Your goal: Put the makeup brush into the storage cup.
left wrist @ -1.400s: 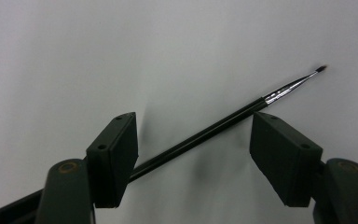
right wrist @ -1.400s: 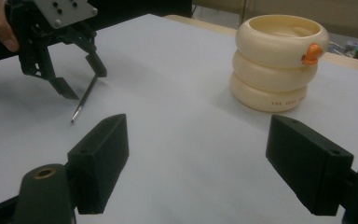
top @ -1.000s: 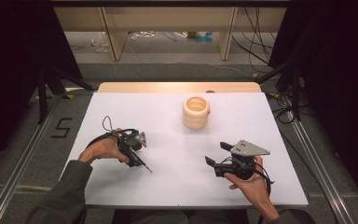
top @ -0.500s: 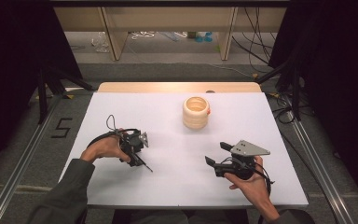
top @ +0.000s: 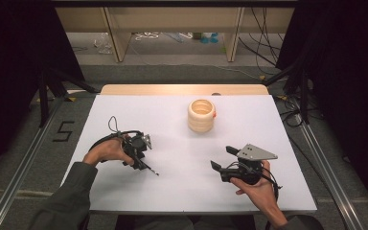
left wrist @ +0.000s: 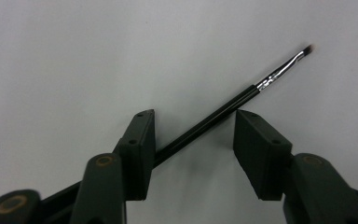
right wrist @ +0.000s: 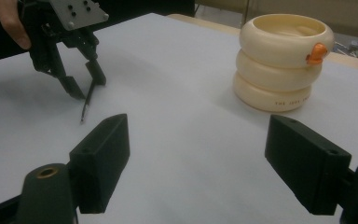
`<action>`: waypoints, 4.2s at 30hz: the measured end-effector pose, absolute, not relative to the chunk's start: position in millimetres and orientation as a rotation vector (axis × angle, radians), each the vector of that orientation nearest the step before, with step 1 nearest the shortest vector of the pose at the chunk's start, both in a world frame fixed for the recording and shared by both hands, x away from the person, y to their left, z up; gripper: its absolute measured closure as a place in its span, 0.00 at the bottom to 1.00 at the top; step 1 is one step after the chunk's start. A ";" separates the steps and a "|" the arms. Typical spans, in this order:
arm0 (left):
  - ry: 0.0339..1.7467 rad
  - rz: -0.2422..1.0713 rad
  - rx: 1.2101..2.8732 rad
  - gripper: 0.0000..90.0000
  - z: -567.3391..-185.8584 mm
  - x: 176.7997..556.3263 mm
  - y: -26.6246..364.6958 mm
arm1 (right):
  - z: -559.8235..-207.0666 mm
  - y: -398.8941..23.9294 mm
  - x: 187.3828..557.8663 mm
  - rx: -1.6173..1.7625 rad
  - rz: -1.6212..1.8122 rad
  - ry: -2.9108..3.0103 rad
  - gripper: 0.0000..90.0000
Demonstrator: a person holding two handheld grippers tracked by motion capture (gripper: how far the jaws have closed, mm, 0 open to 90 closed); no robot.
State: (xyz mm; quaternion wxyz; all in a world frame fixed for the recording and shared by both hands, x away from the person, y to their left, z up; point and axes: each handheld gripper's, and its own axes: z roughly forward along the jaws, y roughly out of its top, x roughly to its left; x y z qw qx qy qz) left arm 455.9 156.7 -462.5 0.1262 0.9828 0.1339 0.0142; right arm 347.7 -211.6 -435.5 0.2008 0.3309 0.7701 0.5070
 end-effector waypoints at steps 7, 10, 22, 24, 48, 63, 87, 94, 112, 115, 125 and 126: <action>0.387 0.042 2.869 0.72 -461.2 455.7 157.6 | -435.6 -211.5 347.8 0.924 1.415 2.153 0.25; 0.388 0.040 2.877 0.74 -460.8 455.1 156.7 | -435.6 -211.5 347.6 0.922 1.415 2.155 0.26; 0.412 0.033 2.892 0.86 -460.1 454.6 154.8 | -435.9 -211.0 347.7 0.919 1.420 2.153 0.26; 0.407 0.033 2.891 0.87 -460.2 454.7 155.0 | -436.3 -210.7 347.9 0.917 1.428 2.150 0.26; 0.458 0.045 2.916 0.94 -458.9 453.5 150.2 | -435.7 -211.2 347.3 0.923 1.418 2.159 0.26; 0.544 0.006 2.655 0.94 -442.8 450.8 146.4 | -435.6 -211.6 347.4 0.924 1.414 2.161 0.26; 0.666 0.082 2.167 0.94 -422.4 427.7 136.1 | -436.1 -211.6 347.4 0.955 1.445 2.166 0.26; 0.686 0.101 2.062 0.94 -428.6 423.2 135.0 | -435.2 -211.2 346.6 0.962 1.433 2.190 0.26; 0.766 0.139 1.834 0.94 -430.5 403.8 132.8 | -434.4 -201.4 351.8 0.959 1.537 2.171 0.26; 0.754 0.130 1.832 0.94 -431.5 401.3 129.1 | -430.1 -198.9 355.6 0.968 1.540 2.176 0.26; 0.734 0.144 1.808 0.94 -431.3 393.6 119.3 | -422.2 -182.4 368.6 0.976 1.661 2.162 0.23; 0.732 0.150 1.813 0.94 -431.2 393.1 119.3 | -422.7 -180.3 370.7 0.970 1.679 2.158 0.23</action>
